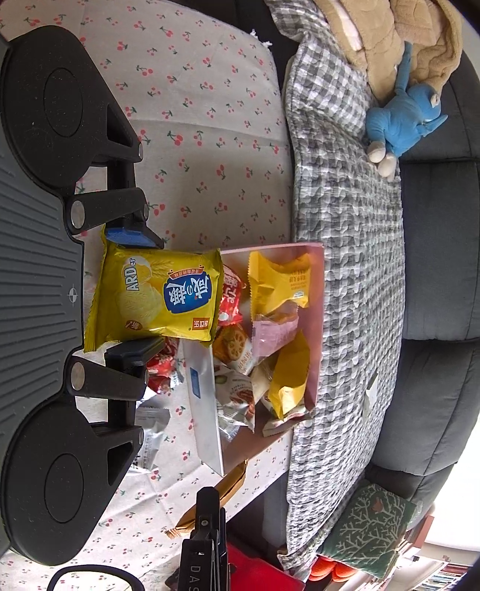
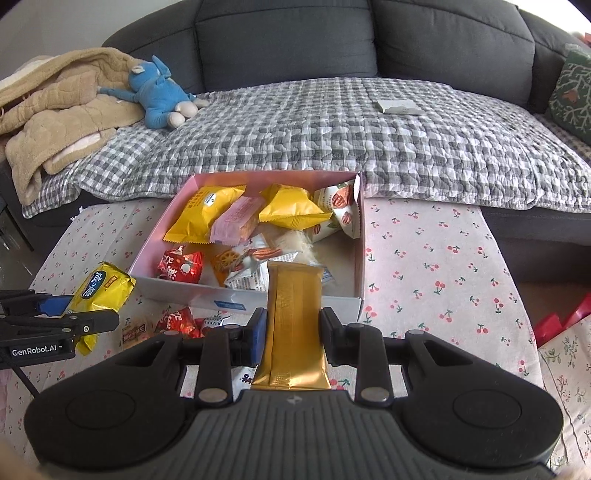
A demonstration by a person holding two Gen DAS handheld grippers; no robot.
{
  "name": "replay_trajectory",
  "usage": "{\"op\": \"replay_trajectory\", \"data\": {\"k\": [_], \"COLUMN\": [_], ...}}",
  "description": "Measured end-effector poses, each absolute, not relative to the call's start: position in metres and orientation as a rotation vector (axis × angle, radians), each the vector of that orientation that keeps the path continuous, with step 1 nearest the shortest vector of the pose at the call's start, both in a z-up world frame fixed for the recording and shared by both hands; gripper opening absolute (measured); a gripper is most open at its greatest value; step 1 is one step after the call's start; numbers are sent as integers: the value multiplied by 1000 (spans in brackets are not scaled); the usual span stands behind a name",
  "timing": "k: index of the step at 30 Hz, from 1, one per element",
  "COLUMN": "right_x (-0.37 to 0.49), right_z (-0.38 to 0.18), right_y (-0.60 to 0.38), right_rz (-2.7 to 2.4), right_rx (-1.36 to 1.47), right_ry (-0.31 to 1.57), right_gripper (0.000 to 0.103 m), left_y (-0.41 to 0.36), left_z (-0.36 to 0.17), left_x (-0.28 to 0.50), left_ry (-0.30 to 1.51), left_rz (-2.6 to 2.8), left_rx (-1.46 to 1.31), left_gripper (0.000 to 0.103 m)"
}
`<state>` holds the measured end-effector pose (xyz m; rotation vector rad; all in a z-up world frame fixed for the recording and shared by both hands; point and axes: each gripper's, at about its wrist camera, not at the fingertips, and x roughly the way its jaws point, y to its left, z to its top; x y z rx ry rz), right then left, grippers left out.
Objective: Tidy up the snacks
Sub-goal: 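Carry the chip bag and gold bar over the pink box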
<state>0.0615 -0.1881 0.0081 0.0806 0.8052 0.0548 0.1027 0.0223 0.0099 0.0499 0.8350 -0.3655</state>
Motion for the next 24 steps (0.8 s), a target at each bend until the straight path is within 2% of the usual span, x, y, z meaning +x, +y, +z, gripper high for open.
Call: {"op": "replay_trajectory", "data": {"k": [13, 24], "right_x": [90, 114], "right_z": [2, -15], "right_y": [-204, -207], "right_rz": [66, 70], "right_rx": [91, 124], "right_ry": [765, 761], "right_gripper": [28, 28], "left_y": [-33, -51], "left_z": [7, -10], "left_x": [147, 173], "left_ry": [803, 829], "left_rz": [-422, -423], "left_rx": [106, 140], "left_gripper": [47, 47]}}
